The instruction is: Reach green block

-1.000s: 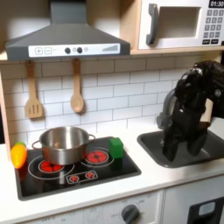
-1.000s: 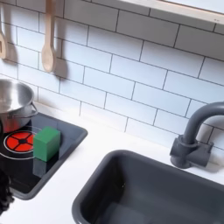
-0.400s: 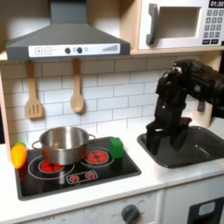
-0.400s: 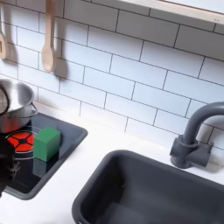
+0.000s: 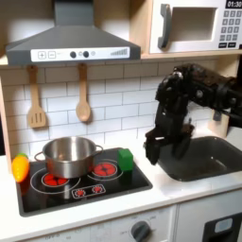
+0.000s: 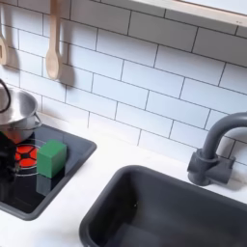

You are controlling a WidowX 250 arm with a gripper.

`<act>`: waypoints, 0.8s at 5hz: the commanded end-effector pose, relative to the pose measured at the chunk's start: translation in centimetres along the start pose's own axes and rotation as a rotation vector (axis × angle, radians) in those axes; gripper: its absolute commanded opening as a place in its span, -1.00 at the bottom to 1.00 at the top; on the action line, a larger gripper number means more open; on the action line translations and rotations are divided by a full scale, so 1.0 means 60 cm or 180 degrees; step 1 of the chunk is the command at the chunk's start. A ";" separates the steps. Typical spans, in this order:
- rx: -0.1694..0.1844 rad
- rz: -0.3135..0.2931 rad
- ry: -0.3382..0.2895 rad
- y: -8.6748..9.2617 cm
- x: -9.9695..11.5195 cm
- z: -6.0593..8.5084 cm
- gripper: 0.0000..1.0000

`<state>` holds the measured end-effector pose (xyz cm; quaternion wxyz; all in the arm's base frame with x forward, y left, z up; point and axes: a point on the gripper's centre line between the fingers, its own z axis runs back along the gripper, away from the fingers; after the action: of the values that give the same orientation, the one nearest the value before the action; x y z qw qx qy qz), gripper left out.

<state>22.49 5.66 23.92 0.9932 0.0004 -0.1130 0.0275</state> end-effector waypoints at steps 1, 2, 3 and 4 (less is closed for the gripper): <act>0.0003 -0.0031 -0.0053 0.009 0.027 -0.007 1.00; -0.0012 -0.0071 -0.0064 0.015 0.047 -0.018 1.00; -0.0015 -0.0111 -0.0078 0.019 0.066 -0.024 1.00; 0.0045 -0.0103 -0.0083 0.025 0.088 -0.031 1.00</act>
<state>27.87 7.61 23.07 0.9920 0.0018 -0.1245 0.0213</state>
